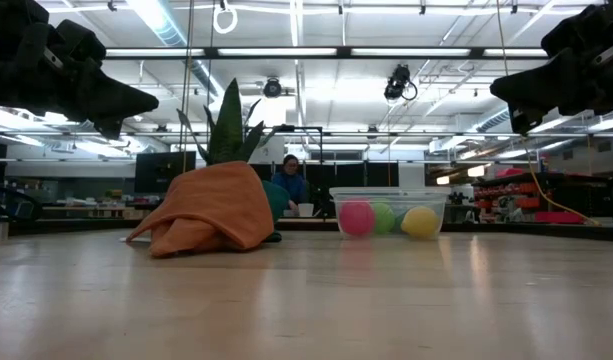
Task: Pick and placing Produce into tupperware
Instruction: Return to Home Position
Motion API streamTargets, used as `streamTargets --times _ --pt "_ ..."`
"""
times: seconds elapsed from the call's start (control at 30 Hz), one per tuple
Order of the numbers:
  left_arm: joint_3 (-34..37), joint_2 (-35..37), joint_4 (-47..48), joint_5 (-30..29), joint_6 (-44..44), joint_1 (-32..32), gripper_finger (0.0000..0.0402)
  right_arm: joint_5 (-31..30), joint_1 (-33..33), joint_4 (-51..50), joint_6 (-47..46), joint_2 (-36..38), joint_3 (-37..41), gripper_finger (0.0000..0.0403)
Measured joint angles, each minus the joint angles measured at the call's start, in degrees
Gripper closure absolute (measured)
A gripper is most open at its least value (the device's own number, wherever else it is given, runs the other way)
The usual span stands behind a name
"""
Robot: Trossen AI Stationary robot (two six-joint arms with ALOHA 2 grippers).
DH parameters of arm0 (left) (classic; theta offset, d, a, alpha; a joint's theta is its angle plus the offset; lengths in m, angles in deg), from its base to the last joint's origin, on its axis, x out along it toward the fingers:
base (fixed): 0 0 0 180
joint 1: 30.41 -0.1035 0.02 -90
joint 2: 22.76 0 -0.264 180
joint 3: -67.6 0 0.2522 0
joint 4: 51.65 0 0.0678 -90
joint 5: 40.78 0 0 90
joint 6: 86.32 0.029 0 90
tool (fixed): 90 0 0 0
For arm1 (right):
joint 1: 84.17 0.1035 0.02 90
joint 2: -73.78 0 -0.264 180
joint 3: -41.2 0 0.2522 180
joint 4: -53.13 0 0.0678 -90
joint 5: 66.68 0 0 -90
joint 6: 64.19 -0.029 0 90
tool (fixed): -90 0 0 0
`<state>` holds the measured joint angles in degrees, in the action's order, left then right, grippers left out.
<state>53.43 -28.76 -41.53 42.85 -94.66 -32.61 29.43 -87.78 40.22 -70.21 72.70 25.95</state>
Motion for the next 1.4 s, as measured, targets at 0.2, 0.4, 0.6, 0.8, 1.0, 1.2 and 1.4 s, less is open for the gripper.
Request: streamTargets --times 0.2,0.4,0.6,0.8,1.0,1.2,1.4 --pt "0.0 0.0 0.0 0.0 0.0 0.0 0.0362 0.0 0.0 0.0 0.0 0.0 0.0 0.0403" --pt "0.0 0.0 0.0 0.0 0.0 0.0 0.0368 0.0 0.0 0.0 0.0 0.0 0.0 0.0403" --pt "0.0 0.0 0.0 0.0 0.0 0.0 0.0376 0.0 0.0 0.0 0.0 0.0 0.0 0.0403" --pt "0.0 0.0 0.0 0.0 0.0 0.0 0.0368 0.0 0.0 0.0 0.0 0.0 0.0 0.0403" --pt "0.0 0.0 0.0 0.0 0.0 0.0 0.0361 0.0 0.0 0.0 0.0 0.0 0.0 0.0403" --pt "0.0 0.0 0.0 0.0 0.0 0.0 0.0368 0.0 0.0 0.0 0.0 0.0 0.0 0.0403" --pt "0.0 0.0 0.0 0.0 0.0 0.0 0.0372 0.0 0.0 0.0 0.0 0.0 0.0 0.0403"
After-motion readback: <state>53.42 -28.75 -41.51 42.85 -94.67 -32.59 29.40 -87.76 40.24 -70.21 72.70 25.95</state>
